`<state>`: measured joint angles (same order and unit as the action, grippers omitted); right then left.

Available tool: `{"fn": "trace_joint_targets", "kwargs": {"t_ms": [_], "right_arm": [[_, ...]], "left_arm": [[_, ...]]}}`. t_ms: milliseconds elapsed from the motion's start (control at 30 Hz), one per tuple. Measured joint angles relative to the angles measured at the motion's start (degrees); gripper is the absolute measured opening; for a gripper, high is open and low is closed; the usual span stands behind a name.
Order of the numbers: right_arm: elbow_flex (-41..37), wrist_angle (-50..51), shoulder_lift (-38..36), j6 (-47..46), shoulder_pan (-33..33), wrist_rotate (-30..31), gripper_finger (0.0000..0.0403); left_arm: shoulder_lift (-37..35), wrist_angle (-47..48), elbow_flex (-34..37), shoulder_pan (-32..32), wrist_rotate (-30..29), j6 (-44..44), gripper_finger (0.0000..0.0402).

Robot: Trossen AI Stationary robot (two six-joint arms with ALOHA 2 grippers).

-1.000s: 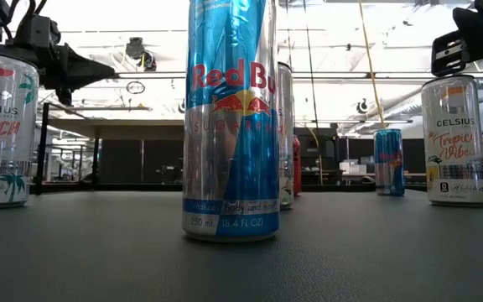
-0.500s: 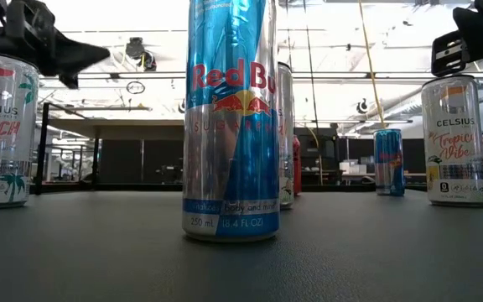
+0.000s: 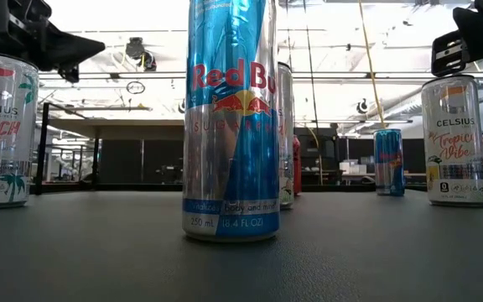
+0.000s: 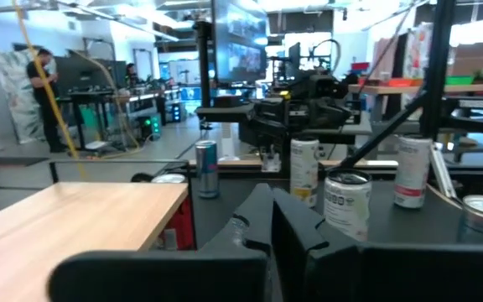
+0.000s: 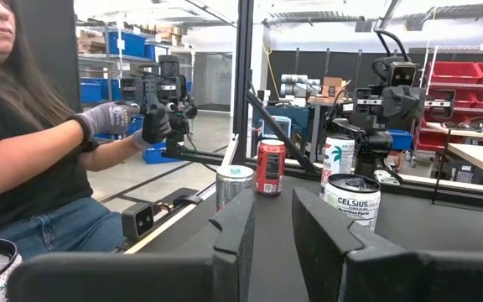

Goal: Place canned beverage on shelf
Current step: Put the left white pink soda can on the shelf

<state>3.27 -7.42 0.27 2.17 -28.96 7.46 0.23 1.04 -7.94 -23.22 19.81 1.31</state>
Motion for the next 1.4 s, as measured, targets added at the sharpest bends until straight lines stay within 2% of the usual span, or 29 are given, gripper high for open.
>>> {"fn": "trace_joint_targets", "kwargs": {"t_ms": [67, 167, 300, 433, 500, 700, 1000, 1400], "right_arm": [[0.0, -0.02, 0.0, 0.0, -0.01, 0.0, 0.0068], [0.0, -0.01, 0.0, 0.0, 0.0, 0.0, 0.0068], [-0.01, -0.01, 0.0, 0.0, 0.0, 0.0, 0.0068], [0.0, -0.02, 0.0, 0.0, 0.0, 0.0, 0.0068], [0.0, -0.01, 0.0, 0.0, -0.01, 0.0, 0.0068], [0.0, -0.02, 0.0, 0.0, -0.01, 0.0, 0.0068], [0.0, -0.02, 0.0, 0.0, -0.01, 0.0, 0.0068], [0.0, -0.02, 0.0, 0.0, 0.0, 0.0, 0.0068]], "left_arm": [[0.01, -0.09, 0.0, 0.0, 0.99, 0.55, 0.0049], [0.0, -0.11, 0.0, 0.0, 1.12, 0.56, 0.0113], [0.0, -0.1, 0.0, 0.0, 1.0, 0.52, 0.0226], [0.01, -0.04, 0.0, 0.0, -1.59, -1.21, 0.0352], [0.01, 0.14, 0.0, 0.0, -1.91, -2.12, 0.0387], [0.02, 2.12, 0.0, 0.0, -1.48, -5.2, 0.0364], [0.0, 2.52, 0.0, 0.0, 2.5, -12.84, 0.0373], [0.0, 2.12, 0.0, 0.0, 3.42, -13.06, 0.0373]]}}
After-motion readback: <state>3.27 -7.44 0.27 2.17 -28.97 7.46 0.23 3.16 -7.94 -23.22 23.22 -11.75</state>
